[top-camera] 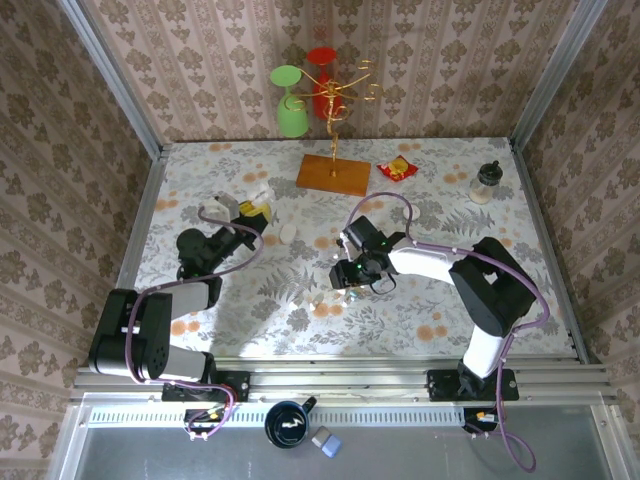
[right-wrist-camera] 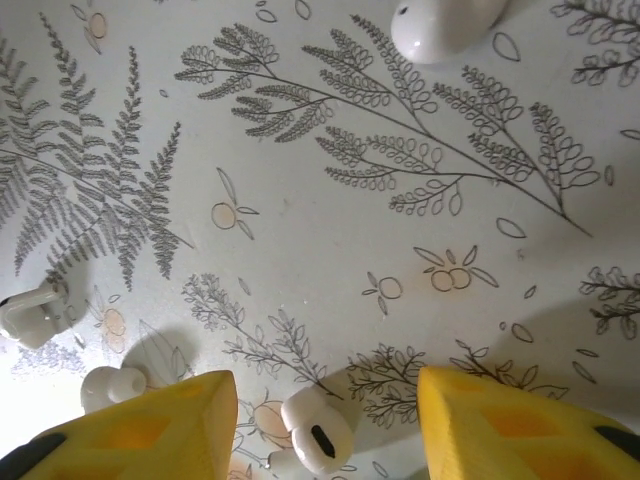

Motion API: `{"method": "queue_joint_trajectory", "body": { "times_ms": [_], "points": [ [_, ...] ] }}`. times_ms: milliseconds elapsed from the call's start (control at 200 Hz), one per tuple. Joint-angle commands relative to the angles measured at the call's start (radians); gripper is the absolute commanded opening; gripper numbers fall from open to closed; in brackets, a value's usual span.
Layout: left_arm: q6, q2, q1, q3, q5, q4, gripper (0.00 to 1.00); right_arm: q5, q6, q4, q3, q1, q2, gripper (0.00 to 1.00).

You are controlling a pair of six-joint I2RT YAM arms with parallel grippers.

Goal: Insert wireless bluetooth earbuds into charging case

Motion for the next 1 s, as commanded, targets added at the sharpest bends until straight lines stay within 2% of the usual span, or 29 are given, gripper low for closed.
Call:
{"method": "queue_joint_trajectory", "body": {
  "times_ms": [0, 315, 575, 850, 995],
  "points": [
    [0.032, -0.018, 0.002, 0.003, 0.035, 0.025, 0.00, -0.064, 0.063, 0.011, -0.032, 0.005, -0.030, 0.51],
    [0.055, -0.023, 0.000, -0.008, 0.040, 0.025, 0.00, -0.074, 0.071, -0.004, -0.052, 0.006, -0.048, 0.47],
    [0.054, -0.024, -0.001, -0.016, 0.046, 0.024, 0.00, -0.065, 0.072, -0.012, -0.037, 0.005, -0.005, 0.39],
    [0.054, -0.018, -0.002, -0.015, 0.059, 0.024, 0.00, -0.082, 0.027, -0.052, -0.026, 0.007, 0.020, 0.38],
    [0.052, -0.011, -0.005, -0.012, 0.069, 0.024, 0.00, -0.068, 0.020, -0.058, -0.023, 0.007, 0.031, 0.32]
  ]
}}
